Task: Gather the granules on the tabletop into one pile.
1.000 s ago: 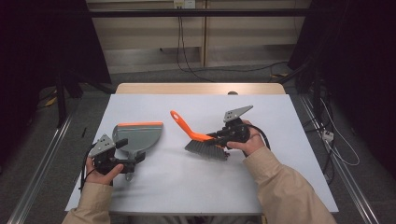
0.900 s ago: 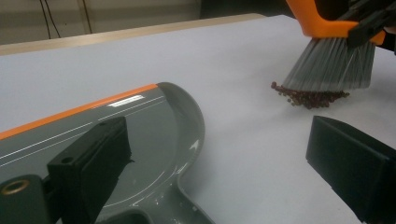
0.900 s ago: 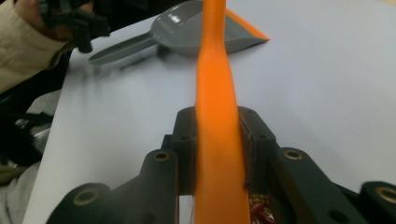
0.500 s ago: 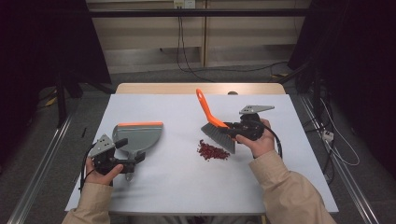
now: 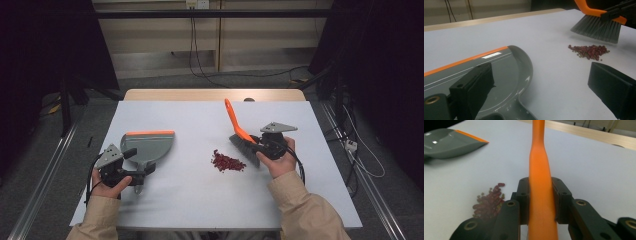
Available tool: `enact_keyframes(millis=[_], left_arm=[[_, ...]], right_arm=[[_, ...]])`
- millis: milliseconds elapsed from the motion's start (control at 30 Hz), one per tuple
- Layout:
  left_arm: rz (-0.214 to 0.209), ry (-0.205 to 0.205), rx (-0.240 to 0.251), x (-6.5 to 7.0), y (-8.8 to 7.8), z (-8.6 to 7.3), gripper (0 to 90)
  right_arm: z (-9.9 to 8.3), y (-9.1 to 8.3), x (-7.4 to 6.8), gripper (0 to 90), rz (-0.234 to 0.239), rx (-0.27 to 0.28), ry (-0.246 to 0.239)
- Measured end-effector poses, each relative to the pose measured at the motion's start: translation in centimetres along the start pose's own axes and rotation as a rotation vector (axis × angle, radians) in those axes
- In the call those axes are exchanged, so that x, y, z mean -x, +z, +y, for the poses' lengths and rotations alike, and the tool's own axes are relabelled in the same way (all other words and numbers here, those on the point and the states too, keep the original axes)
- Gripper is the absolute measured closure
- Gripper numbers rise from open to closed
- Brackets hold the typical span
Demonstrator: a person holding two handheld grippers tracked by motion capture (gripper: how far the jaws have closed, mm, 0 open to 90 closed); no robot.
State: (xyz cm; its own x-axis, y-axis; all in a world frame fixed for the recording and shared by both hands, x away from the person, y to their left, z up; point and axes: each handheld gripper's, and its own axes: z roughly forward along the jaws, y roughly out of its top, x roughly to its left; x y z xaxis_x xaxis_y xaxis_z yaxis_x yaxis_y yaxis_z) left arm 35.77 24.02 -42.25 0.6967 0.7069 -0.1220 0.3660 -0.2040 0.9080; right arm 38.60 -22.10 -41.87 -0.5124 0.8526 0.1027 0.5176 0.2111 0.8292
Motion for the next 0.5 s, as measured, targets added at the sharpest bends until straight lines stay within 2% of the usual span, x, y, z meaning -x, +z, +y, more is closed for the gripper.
enact_keyframes(millis=[67, 167, 500], left_arm=[[0.001, 0.002, 0.0, 0.1, 0.0, 0.0, 6.1], [0.001, 0.002, 0.0, 0.1, 0.0, 0.0, 6.1], [0.001, 0.005, -0.001, 0.2, 0.0, 0.0, 6.1]], right_arm=[[-0.6, 0.0, -0.4, 71.3, -0.043, -0.012, -0.002], [-1.1, -0.3, -1.0, 71.3, -0.084, 0.013, 0.0], [-1.3, -0.5, -1.7, 71.4, -0.102, 0.016, 0.01]])
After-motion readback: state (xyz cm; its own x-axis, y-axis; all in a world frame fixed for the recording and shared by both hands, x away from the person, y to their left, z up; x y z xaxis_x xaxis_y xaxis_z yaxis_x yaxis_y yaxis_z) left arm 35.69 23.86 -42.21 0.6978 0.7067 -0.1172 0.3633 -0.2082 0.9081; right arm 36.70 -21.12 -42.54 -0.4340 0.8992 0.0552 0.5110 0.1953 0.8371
